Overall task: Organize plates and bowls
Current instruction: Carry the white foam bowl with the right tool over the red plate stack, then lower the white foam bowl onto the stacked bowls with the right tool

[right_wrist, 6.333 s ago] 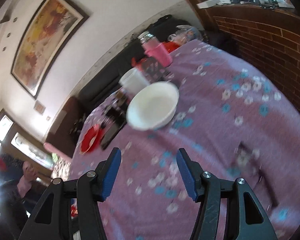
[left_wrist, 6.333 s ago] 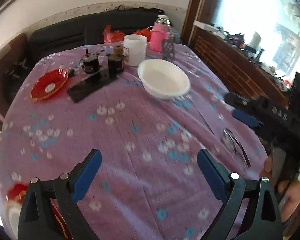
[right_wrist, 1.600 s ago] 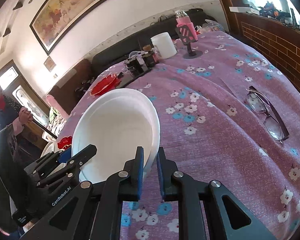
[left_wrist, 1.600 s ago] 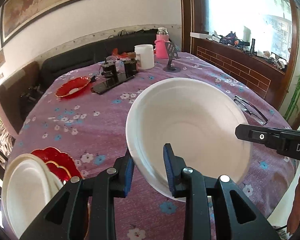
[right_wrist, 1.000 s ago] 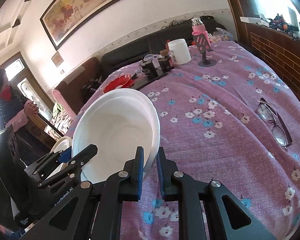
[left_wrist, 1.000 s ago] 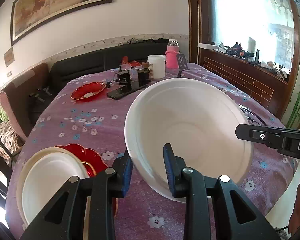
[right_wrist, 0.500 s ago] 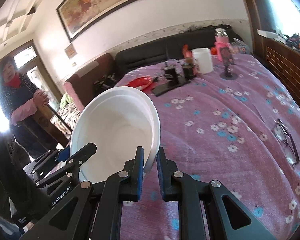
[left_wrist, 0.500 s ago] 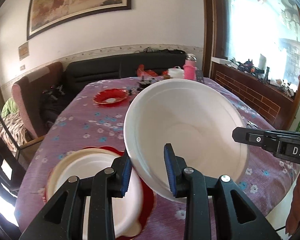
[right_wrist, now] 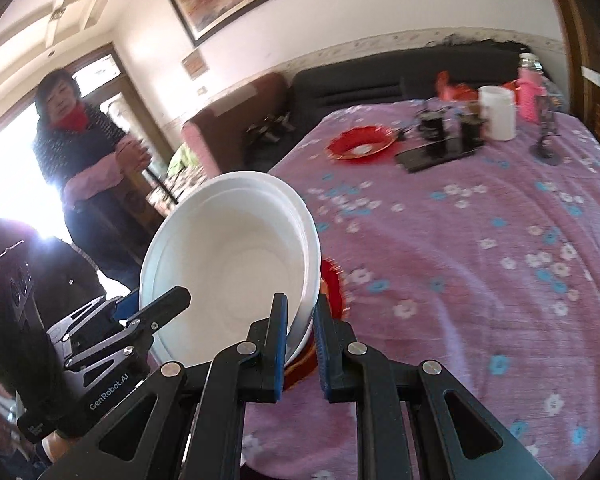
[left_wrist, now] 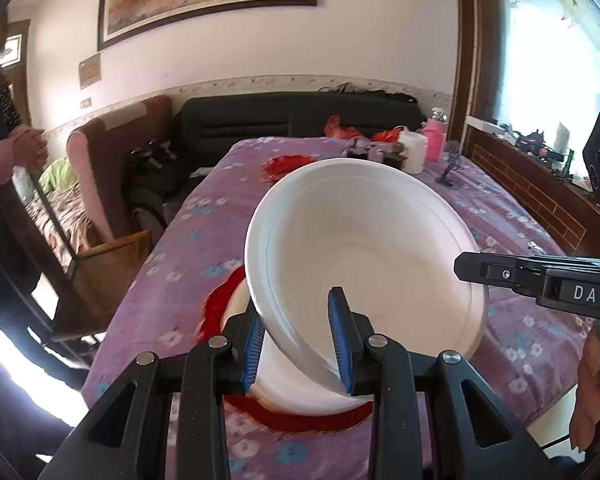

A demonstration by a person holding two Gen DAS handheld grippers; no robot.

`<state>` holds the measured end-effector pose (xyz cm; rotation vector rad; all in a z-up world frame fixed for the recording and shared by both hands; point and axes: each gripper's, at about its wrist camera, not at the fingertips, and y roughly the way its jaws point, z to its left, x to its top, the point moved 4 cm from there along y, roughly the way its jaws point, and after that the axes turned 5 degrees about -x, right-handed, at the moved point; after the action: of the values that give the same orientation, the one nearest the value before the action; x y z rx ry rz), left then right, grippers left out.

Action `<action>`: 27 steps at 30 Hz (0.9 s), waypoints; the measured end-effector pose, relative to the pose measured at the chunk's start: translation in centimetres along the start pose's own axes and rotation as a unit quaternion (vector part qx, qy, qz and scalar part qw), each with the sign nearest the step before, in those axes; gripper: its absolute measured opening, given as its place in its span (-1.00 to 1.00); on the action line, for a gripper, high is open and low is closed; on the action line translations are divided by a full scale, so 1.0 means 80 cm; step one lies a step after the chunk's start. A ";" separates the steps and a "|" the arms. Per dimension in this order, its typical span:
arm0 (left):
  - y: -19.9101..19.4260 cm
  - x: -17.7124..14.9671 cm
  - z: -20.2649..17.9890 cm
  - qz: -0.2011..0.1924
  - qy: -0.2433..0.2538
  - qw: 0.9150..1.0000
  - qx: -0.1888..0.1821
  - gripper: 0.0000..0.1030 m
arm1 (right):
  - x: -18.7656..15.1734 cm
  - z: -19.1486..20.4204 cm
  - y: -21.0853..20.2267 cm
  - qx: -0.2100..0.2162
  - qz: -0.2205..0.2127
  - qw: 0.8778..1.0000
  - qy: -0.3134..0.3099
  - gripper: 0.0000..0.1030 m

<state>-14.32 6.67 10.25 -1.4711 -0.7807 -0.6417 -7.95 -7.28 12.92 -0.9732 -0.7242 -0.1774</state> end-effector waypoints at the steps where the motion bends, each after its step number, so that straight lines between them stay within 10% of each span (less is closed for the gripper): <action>1: 0.000 -0.002 0.007 0.003 -0.003 1.000 0.003 -0.44 | -0.001 0.004 0.003 0.001 0.004 1.000 -0.003 -0.71; 21: 0.031 -0.017 0.040 0.039 -0.040 0.998 0.007 -0.39 | -0.008 0.017 0.034 0.015 0.050 0.999 -0.008 -0.64; 27: 0.029 -0.016 0.049 0.035 -0.046 0.998 0.016 -0.11 | -0.005 0.012 0.030 0.020 0.045 0.999 -0.005 -0.55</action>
<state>-13.55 10.53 7.63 -1.5005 -0.8036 -0.5083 -7.65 -5.21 11.30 -0.9681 -0.6894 -0.0788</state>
